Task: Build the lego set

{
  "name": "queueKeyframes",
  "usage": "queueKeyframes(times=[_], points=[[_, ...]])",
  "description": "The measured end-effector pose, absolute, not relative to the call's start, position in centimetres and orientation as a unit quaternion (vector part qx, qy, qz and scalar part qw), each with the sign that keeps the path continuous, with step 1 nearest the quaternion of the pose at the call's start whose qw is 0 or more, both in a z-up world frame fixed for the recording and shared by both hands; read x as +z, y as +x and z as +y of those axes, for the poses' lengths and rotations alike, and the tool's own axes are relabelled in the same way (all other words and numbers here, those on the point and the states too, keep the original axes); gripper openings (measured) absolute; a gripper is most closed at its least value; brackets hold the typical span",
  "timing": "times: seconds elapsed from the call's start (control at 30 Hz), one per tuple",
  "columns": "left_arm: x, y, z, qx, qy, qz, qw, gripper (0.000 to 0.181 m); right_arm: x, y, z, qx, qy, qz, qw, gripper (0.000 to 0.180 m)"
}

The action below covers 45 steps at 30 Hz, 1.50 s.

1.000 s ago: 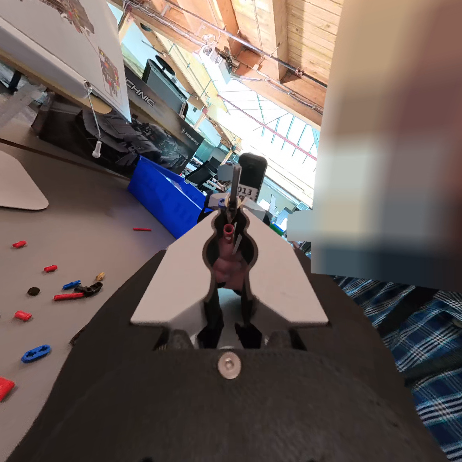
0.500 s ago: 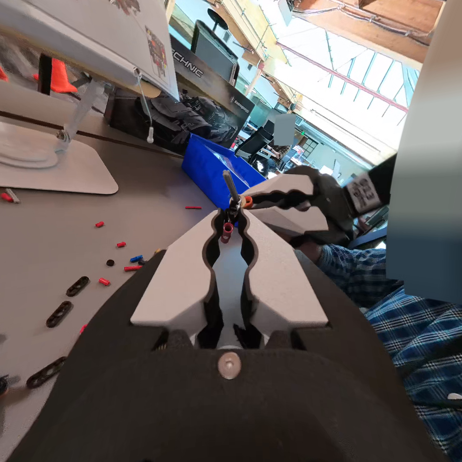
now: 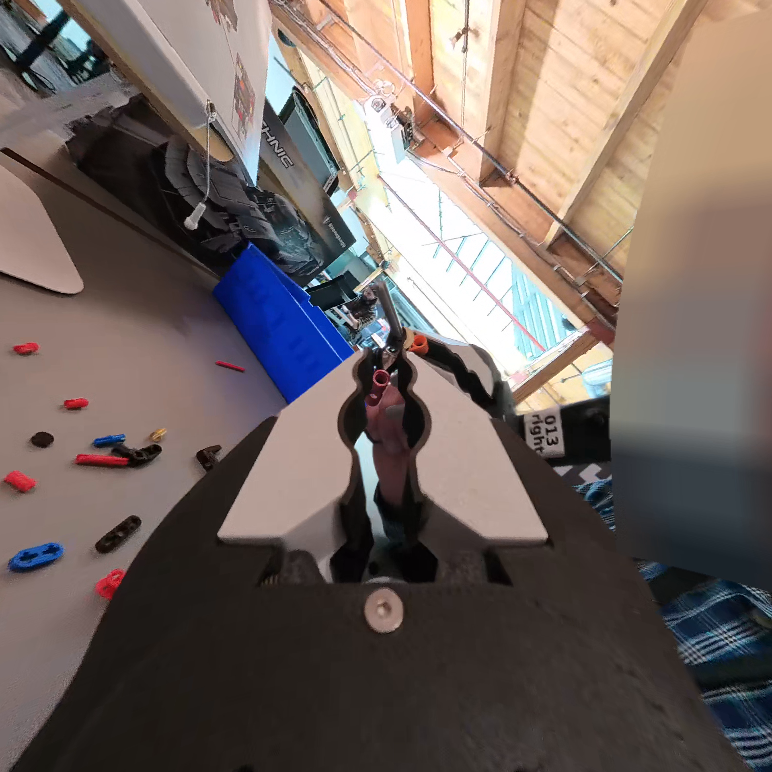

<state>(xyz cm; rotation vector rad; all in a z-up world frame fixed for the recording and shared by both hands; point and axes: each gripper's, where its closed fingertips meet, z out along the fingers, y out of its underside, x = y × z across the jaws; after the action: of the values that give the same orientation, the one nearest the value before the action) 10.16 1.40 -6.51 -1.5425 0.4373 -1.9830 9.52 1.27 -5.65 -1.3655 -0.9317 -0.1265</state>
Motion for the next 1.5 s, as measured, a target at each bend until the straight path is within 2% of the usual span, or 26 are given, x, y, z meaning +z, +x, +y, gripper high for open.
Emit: queueKeyframes(times=[0.1,0.17,0.27,0.4,0.67,0.73,0.83,0.93,1.1,1.23,1.37,1.5], points=[[-6.8,10.2,1.4,-0.713,-0.595,0.190,0.319,0.009,-6.0,9.7,1.3,-0.086,-0.609,-0.422,0.666,0.005],[-7.5,10.2,1.9,-0.632,-0.626,0.246,0.385,0.009,-6.9,9.9,1.6,-0.078,-0.639,-0.427,0.635,0.005],[-8.0,10.2,2.1,-0.537,-0.644,0.309,0.450,0.009,-7.7,10.1,1.8,0.018,-0.691,-0.394,0.606,0.004],[-9.7,10.4,2.1,-0.430,-0.656,0.383,0.488,0.009,-9.6,10.5,1.8,0.127,-0.730,-0.358,0.569,0.004],[-11.8,10.8,2.2,-0.217,-0.636,0.501,0.545,0.009,-12.5,11.1,1.9,0.079,-0.765,-0.393,0.504,0.003],[-12.0,10.8,2.3,-0.196,-0.630,0.514,0.549,0.009,-12.6,11.0,1.9,0.131,-0.777,-0.375,0.489,0.003],[-11.7,10.9,2.0,-0.207,-0.627,0.516,0.546,0.009,-12.1,11.0,1.6,0.279,-0.773,-0.314,0.475,0.004],[-12.2,11.0,1.7,-0.325,-0.660,0.486,0.472,0.010,-12.5,11.0,1.5,0.307,-0.755,-0.312,0.488,0.004],[-10.8,11.1,1.4,-0.400,-0.637,0.469,0.463,0.013,-11.3,10.9,1.4,0.432,-0.729,-0.232,0.477,0.004],[-11.1,11.4,1.2,-0.400,-0.632,0.478,0.462,0.022,-11.2,10.8,1.4,0.485,-0.715,-0.197,0.464,0.004],[-11.2,11.3,1.3,-0.408,-0.631,0.482,0.450,0.011,-11.1,10.7,1.2,0.521,-0.701,-0.180,0.452,0.004],[-11.4,11.3,1.4,-0.346,-0.620,0.520,0.475,0.011,-11.1,10.8,1.0,0.530,-0.700,-0.182,0.443,0.004]])
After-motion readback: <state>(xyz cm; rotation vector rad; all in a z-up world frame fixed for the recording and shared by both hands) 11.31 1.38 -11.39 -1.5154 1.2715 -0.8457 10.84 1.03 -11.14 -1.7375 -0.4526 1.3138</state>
